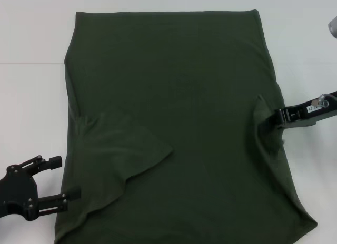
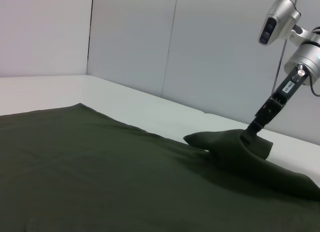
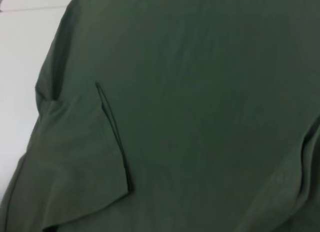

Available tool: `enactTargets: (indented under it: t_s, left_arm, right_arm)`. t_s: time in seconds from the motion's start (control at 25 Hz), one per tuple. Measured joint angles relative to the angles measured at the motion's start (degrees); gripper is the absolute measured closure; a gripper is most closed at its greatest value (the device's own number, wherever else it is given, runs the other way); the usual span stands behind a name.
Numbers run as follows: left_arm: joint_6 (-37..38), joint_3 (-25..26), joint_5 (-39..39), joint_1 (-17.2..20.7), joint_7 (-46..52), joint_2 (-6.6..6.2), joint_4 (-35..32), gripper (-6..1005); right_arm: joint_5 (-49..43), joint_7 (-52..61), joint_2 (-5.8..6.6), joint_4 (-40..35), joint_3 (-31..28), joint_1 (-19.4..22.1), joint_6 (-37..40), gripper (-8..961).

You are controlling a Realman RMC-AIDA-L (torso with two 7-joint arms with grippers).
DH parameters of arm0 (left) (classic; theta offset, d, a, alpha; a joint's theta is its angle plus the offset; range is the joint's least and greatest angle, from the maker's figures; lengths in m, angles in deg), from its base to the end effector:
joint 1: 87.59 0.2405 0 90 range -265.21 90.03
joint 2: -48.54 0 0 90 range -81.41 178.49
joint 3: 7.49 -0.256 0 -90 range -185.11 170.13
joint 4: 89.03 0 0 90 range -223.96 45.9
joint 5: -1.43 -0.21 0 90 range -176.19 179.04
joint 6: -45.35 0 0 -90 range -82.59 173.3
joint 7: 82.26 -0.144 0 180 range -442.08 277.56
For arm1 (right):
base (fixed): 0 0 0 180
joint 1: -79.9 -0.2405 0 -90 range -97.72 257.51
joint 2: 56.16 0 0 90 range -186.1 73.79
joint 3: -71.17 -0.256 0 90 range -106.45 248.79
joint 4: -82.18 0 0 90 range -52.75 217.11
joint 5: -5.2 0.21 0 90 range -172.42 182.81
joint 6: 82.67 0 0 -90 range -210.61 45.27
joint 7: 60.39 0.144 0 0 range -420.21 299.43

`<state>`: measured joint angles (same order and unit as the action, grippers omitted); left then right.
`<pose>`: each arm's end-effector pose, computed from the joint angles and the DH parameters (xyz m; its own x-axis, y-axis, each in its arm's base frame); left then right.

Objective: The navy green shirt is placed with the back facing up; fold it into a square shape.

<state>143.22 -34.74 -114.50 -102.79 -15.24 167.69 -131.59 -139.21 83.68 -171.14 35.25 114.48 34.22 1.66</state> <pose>-0.3366 0.2489 0.0399 0.7754 0.2893 0.5613 0.5187 -0.7987 -0.3049 0.2295 0.4045 0.0355 0.3901 -0.8995 -0.1967 -0.9114 -0.3468 -0.2215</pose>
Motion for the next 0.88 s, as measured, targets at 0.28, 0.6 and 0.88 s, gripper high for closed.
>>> enactTargets:
  t_s: [0.28,0.6,0.88]
  left_arm:
    - [-0.1,0.5,0.0,0.0,0.0,0.11,0.4,91]
    - [0.6,5.2,0.1,-0.6,4.6,0.04,2.3,91]
    - [0.8,6.1,-0.2,-1.4,27.4,-2.98,2.7,88]
  right_arm:
    - [6.9,-3.5,0.48,1.8,-0.6,1.1,1.4,781]
    - [22.7,-19.2,2.62,7.3,-5.2,7.7,7.0,489]
    - [29.2,-50.7,-0.21,8.3,-6.2,18.2,13.4,174]
